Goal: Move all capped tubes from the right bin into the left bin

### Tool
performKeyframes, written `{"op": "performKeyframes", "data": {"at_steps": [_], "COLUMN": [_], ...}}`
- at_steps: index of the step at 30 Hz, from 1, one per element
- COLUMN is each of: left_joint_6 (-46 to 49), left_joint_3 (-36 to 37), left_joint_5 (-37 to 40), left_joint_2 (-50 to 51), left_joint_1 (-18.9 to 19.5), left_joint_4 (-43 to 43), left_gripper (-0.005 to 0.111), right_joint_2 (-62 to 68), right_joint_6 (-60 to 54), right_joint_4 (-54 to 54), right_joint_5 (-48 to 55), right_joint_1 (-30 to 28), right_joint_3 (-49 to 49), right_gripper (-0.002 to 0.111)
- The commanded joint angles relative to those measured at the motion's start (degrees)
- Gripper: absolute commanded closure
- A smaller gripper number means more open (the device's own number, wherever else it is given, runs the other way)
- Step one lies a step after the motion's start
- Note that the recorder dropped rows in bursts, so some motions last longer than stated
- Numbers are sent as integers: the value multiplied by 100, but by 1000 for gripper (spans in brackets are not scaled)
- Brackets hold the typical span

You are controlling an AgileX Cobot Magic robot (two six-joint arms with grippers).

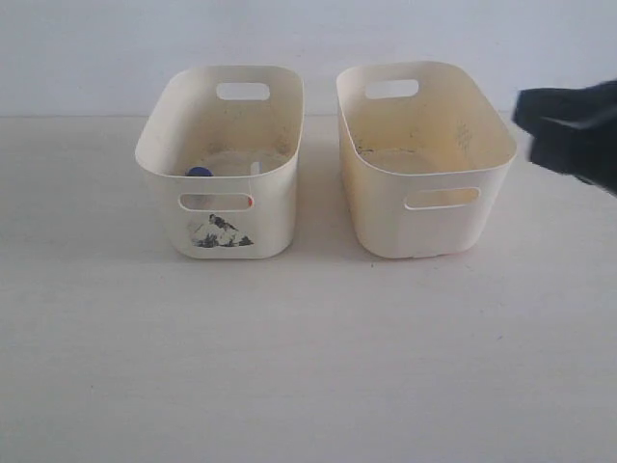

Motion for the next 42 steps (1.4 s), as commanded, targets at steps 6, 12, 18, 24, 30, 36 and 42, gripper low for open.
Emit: {"op": "performKeyframes", "data": {"at_steps": [6, 12, 18, 24, 30, 36, 42], "left_joint_6": [-66, -66, -66, -66, -66, -66, -66], "left_joint_3": [-21, -21, -21, -21, -21, -21, -21], "left_joint_5": [-54, -54, -54, -54, -54, -54, -54], "left_joint_2": [-10, -10, -10, -10, -10, -10, -10], "left_joint_1": [6, 6, 6, 6, 6, 6, 6], "left_joint_4": [-64, -64, -64, -64, -64, -64, -64], "left_gripper": [102, 102, 102, 102, 102, 102, 102], "right_joint_2": [-3961, -4466, -4666, -4666, -4666, -4666, -4666], "right_joint_6": [569, 606, -1098, -3801, -4416, -4510, -4510], "right_joint_4": [186, 806, 2776, 4929, 4916, 4942, 4942], "right_joint_5": [-1239, -1251, -1000, 1259, 2992, 3701, 3673], "right_joint_1": [-2013, -2013, -1858, -1669, -1669, -1669, -1669], "right_joint_3": [2249, 2249, 2648, 2648, 2648, 2624, 2624], "right_gripper": [108, 108, 108, 108, 108, 108, 108]}}
